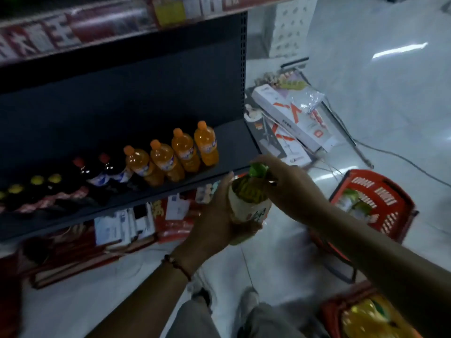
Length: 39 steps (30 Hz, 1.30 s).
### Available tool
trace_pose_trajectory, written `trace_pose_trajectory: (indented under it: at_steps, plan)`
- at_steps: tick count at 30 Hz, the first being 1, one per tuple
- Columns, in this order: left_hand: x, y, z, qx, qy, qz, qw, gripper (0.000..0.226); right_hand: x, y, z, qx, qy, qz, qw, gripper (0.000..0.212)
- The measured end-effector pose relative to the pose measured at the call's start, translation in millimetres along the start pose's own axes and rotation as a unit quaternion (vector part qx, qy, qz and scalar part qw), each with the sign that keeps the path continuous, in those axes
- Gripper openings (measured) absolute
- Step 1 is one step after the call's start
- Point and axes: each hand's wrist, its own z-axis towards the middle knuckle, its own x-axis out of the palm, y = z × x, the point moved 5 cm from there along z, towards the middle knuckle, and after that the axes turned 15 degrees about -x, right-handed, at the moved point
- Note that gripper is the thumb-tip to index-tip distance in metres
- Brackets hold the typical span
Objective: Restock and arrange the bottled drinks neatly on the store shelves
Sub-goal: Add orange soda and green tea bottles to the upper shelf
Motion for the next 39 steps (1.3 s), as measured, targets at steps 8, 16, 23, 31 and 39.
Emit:
trace_pose_trajectory:
  at_steps: [8,16,23,31,39]
  plan:
    - [6,-60,-117,0.008,0.017,-0.080,0.997,0.092,-46,66,-97,0.060,-0.104,0.283,0.952,0.032]
    - [-32,-105,-148,0.039,0.025,-0.263,0.964,0.080,-3,91,-134,0.078,0.031,0.571,0.817,0.078]
    - [-105,-144,-164,0.095,-0.082,-0.314,0.941,0.080,-21,150,-62,-0.034,0.041,0.507,0.861,0.081]
    - [-205,-165,-161,0.154,-0.137,-0.304,0.930,0.060,-27,217,28,-0.101,0.002,0.459,0.883,0.073]
    - [-300,-199,-138,0.239,-0.169,-0.195,0.936,0.055,-36,257,116,-0.146,-0.060,0.440,0.884,0.072]
